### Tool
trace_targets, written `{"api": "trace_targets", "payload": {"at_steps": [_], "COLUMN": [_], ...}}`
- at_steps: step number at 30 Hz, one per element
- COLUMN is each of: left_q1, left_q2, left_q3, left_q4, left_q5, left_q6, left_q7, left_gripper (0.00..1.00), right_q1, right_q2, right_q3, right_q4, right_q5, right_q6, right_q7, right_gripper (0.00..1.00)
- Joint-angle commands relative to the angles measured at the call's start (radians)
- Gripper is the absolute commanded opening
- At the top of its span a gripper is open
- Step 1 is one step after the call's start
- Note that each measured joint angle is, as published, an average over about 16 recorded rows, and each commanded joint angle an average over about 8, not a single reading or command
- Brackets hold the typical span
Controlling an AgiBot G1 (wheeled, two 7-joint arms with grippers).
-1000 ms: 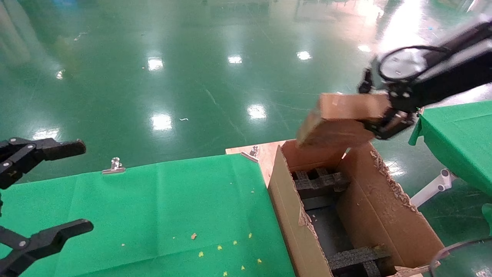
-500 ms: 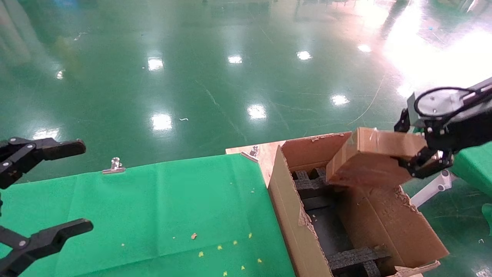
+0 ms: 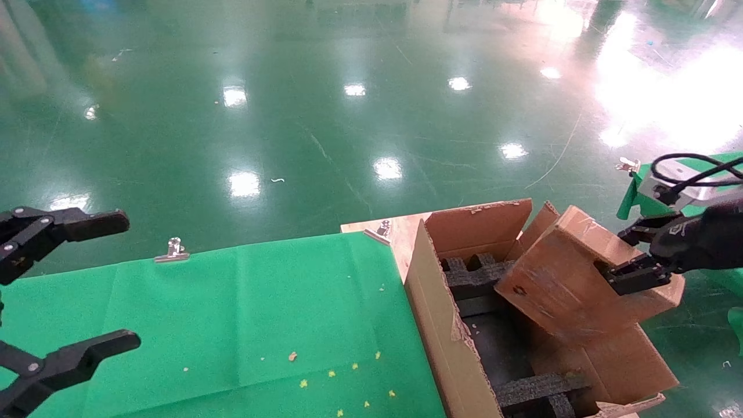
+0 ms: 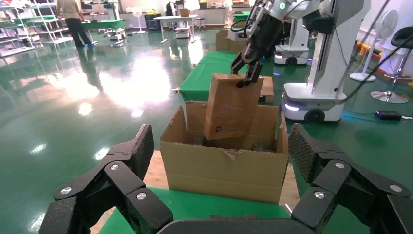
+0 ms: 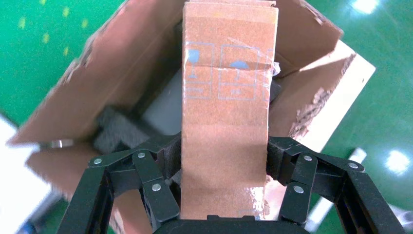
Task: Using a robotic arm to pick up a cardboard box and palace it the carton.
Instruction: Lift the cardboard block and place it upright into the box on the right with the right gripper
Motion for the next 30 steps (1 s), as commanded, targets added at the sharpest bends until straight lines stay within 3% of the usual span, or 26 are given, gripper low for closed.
{"api": "trace_targets", "payload": {"at_steps": [1,10,15,30], "left_q1": [0.000,0.000,0.000,0.000], "left_q2": [0.000,0.000,0.000,0.000], "left_q3": [0.000,0.000,0.000,0.000], "left_q4": [0.000,0.000,0.000,0.000], "left_q5": [0.000,0.000,0.000,-0.001], "left_q6": [0.000,0.000,0.000,0.000], "left_q7": [0.000,0.000,0.000,0.000], "left_gripper": [1.00,1.00,1.00,1.00], "right_q1": [-0.029,-0.129,-0.167,-0.175], "right_q2": [0.031,0.160,0.212,0.209], "right_q3": [0.001,-0.027,-0.044,-0.051], "right_q4": [0.010,0.156,0.229,0.238], "right_q5": [0.032,0.114,0.141,0.144], "right_q6": [0.040,0.249,0.337,0.354], "right_q7": [0.039,0.208,0.255,0.275], "right_gripper": [0.00,0.00,0.00,0.00]}}
